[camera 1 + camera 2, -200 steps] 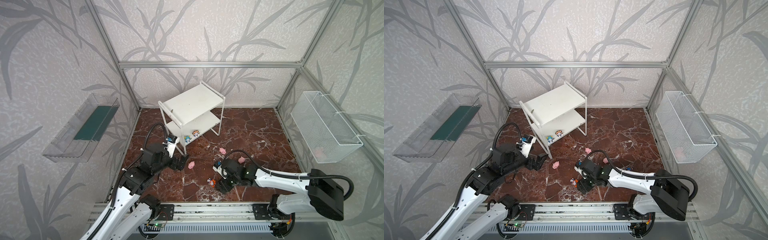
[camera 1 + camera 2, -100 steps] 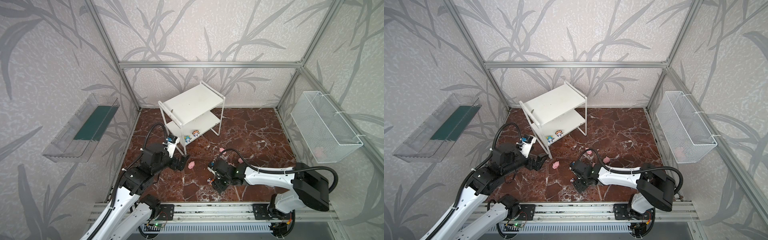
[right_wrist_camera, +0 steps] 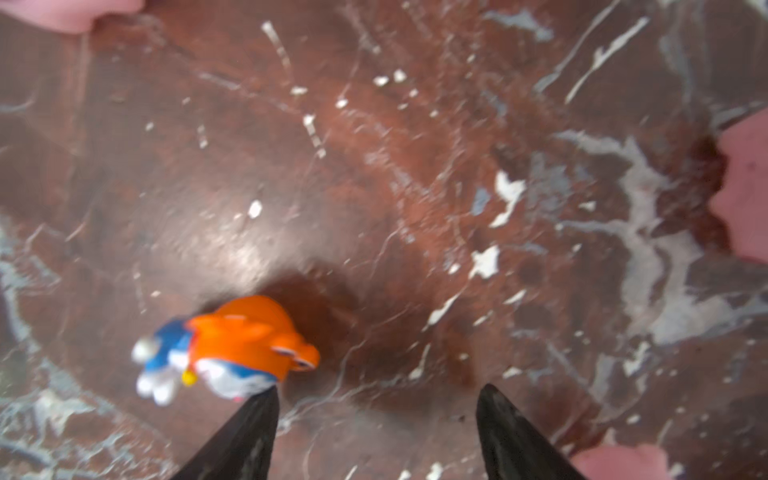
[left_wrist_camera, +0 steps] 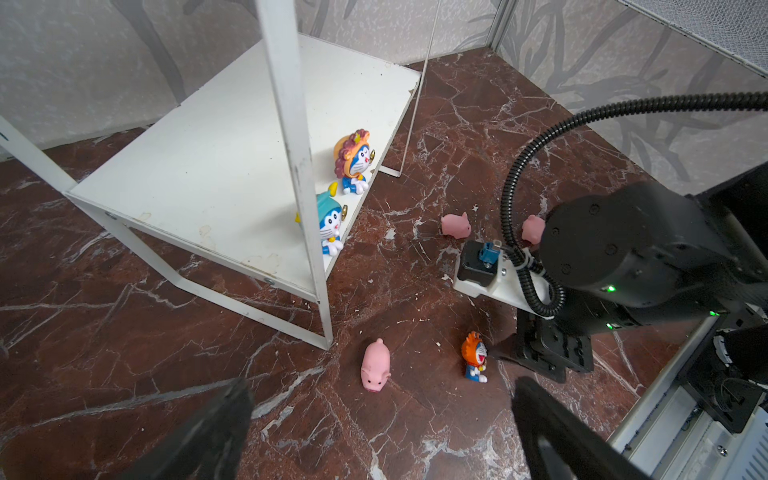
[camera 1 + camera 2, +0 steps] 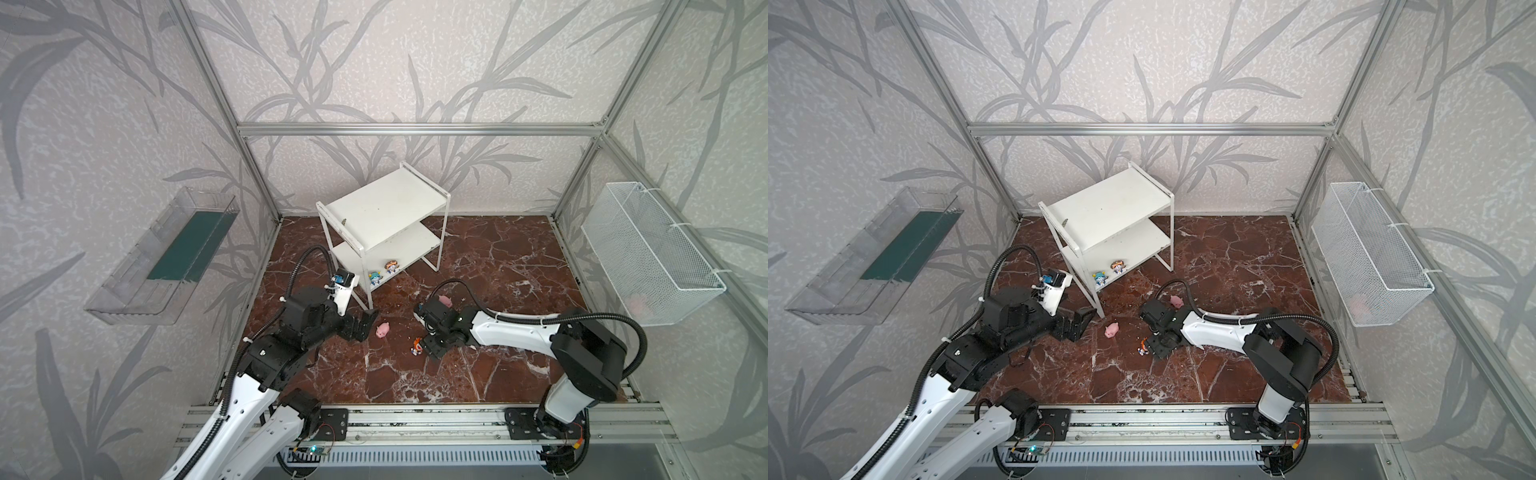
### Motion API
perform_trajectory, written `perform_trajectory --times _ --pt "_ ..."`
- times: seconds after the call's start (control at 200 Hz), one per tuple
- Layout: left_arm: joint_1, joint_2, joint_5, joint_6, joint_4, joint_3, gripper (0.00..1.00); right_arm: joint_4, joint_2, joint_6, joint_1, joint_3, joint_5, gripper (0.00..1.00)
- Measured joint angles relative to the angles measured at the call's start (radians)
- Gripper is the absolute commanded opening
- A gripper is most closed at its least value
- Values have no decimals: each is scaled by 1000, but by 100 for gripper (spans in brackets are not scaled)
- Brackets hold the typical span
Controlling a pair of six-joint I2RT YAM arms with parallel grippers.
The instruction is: Place and organize the plastic toys onto the shelf
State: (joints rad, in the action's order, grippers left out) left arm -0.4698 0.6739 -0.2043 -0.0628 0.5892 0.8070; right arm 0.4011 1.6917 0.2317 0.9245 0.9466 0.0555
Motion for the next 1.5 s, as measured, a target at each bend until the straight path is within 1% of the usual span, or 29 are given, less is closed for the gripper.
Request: perform_trajectory --times 0.135,0.285,0.415,0.525,0.695,0.815,0.865,1.12,1.5 --pt "0 0 0 0 0 0 99 -8 50 -29 -30 57 0 75" --pt "0 0 0 0 0 0 99 -23 76 -43 -36 95 -10 75" --pt "0 2 0 0 0 0 99 -26 60 -36 -36 80 -13 75" --pt "0 10 -3 0 0 0 99 -21 -10 -13 -36 31 -38 74" --pt "0 22 -6 0 0 0 99 -35 -111 28 -36 -27 -114 66" --pt "0 21 -7 0 0 0 99 -49 -110 41 -36 -37 -175 53" --pt "0 21 -8 0 0 0 99 -61 -102 46 -36 -37 -197 51" --pt "0 15 -8 0 0 0 99 -105 -30 58 -36 -37 -250 50" --pt "0 12 -8 0 0 0 99 -167 21 68 -33 -30 -308 51"
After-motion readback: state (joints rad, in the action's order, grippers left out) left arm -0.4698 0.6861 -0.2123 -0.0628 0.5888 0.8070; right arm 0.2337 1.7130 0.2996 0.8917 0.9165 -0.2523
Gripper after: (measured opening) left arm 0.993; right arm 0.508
